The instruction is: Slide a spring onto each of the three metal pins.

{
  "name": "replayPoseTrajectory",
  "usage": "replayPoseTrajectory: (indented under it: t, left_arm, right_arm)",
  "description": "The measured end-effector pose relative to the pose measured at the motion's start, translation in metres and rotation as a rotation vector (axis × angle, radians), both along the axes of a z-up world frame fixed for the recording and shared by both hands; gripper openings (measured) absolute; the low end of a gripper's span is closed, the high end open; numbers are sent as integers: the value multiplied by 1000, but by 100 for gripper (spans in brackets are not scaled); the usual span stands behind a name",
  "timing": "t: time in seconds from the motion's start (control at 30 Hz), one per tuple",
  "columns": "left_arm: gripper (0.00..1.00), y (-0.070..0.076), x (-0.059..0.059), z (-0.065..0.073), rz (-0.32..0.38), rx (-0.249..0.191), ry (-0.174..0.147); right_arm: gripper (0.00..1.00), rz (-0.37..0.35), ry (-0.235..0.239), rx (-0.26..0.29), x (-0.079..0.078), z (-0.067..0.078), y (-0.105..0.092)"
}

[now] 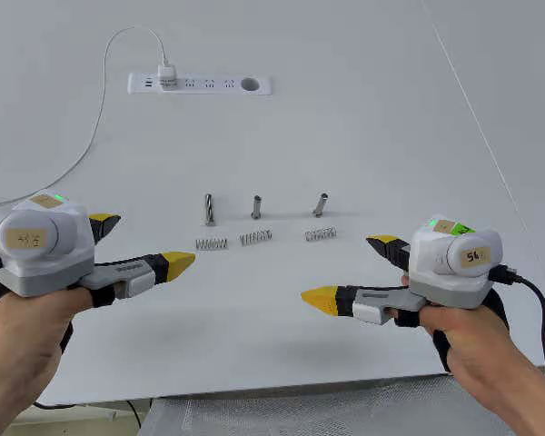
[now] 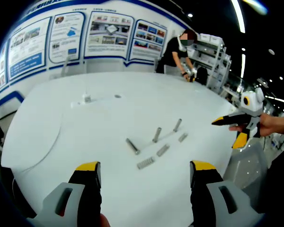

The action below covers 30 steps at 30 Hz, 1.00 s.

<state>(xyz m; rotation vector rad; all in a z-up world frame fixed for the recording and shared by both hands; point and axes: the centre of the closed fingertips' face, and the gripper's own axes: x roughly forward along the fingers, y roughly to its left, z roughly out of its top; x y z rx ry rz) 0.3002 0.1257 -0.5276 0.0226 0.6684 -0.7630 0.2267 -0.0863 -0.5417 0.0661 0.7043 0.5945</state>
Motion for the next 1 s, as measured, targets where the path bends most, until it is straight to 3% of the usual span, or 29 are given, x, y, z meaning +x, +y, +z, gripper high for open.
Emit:
replayPoseTrajectory:
  t: [0.3, 1.0]
  left_arm:
    - [75, -7, 12, -8, -8, 5, 11]
    - [69, -34, 52, -31, -24, 10, 38]
  right_arm:
    - [93, 3, 12, 0, -3, -4, 2]
    - [91, -11, 25, 5, -6, -8, -3]
